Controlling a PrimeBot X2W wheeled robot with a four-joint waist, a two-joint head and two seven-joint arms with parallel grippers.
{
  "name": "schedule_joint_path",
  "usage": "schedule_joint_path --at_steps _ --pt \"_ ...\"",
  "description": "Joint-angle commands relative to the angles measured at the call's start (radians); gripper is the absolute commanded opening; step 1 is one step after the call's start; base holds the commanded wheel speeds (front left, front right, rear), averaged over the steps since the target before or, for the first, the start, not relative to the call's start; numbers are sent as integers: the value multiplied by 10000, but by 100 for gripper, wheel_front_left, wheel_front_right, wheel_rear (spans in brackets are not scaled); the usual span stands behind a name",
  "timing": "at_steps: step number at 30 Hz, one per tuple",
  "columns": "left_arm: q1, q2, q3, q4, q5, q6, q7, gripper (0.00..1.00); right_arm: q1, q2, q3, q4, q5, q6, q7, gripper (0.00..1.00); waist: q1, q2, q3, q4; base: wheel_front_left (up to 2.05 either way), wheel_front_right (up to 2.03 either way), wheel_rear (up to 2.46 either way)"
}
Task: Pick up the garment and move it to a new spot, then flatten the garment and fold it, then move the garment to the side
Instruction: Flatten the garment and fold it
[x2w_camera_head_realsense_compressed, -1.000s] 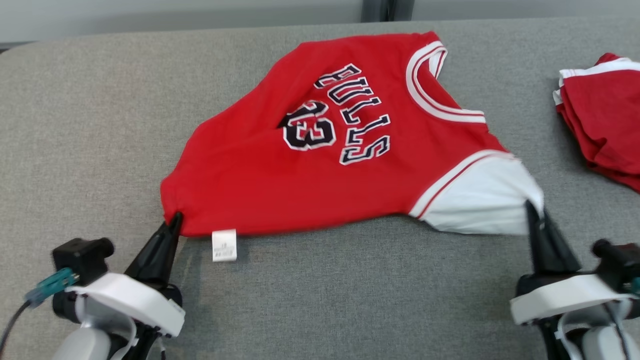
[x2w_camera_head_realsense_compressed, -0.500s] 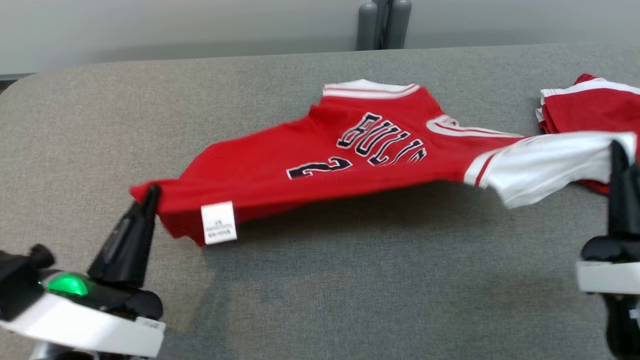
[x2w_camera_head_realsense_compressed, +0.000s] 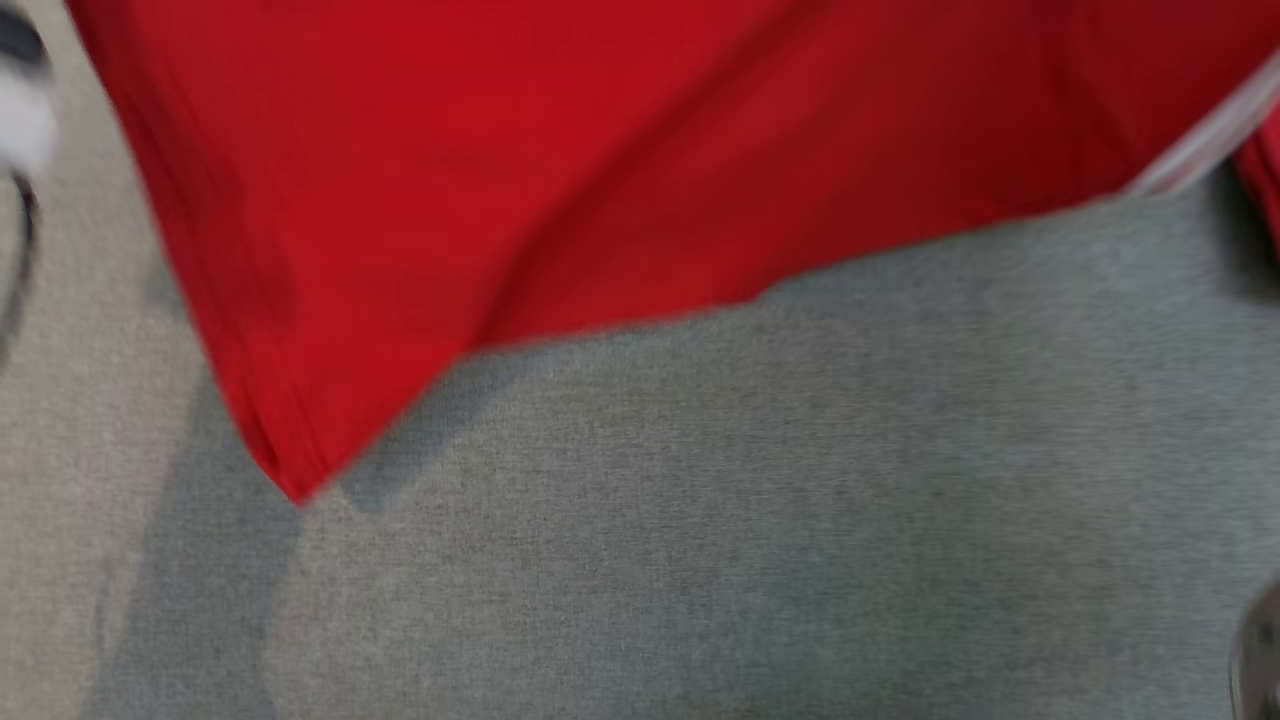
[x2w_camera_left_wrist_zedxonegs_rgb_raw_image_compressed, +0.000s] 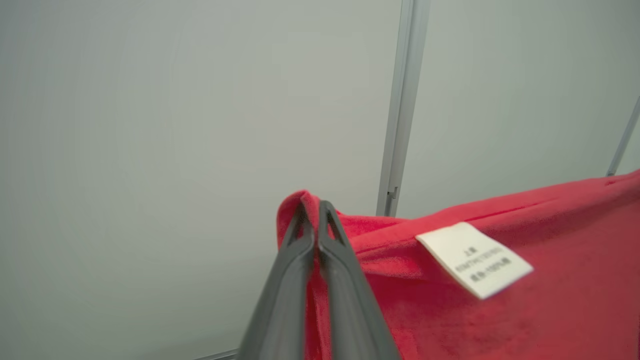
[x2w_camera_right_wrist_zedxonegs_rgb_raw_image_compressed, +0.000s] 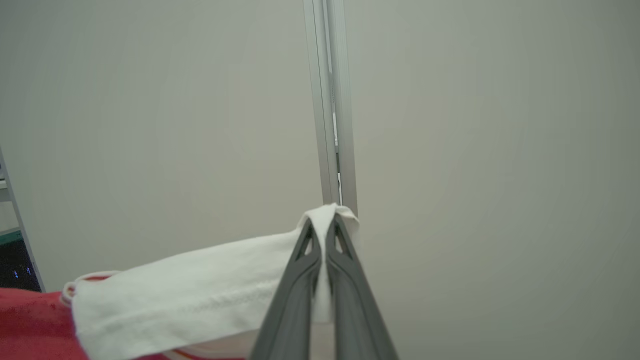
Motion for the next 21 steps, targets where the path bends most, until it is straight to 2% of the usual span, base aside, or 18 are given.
schedule_joint_path --at_steps 1,5,8,11,13,16,21 --pt "-783 19 -98 733 292 -127 -48 0 -741 164 183 637 -224 -1 80 0 0 0 1147 233 0 0 0" --pt "-3984 -269 -451 3484 1184 -567 -889 0 -4062 669 132 3283 -1306 -2 -454 0 0 0 2153 208 0 0 0" --pt "-5697 -640 -538 5150 1991 -617 -2617 0 -6004 879 -233 4847 -1903 -2 -1814 0 0 0 2583 169 0 0 0" --pt "-6686 -1129 -803 6518 2486 -816 -4151 0 -7065 935 -68 6178 -1747 -2 -3288 0 0 0 2645 210 0 0 0" --pt "-7217 -1297 -858 7116 2671 -991 -4648 0 -7550 933 262 6892 -1658 -2 -4038 0 0 0 2695 129 0 0 0" --pt "-7004 -1531 -701 7498 2906 -1181 -4793 0 -7340 905 737 7864 -1272 -1 -4838 0 0 0 2758 -81 0 0 0" --pt "-4870 -1619 -119 7280 3242 -1395 -4793 0 -5237 932 1674 8855 -513 -1 -5621 0 0 0 2335 -383 0 0 0"
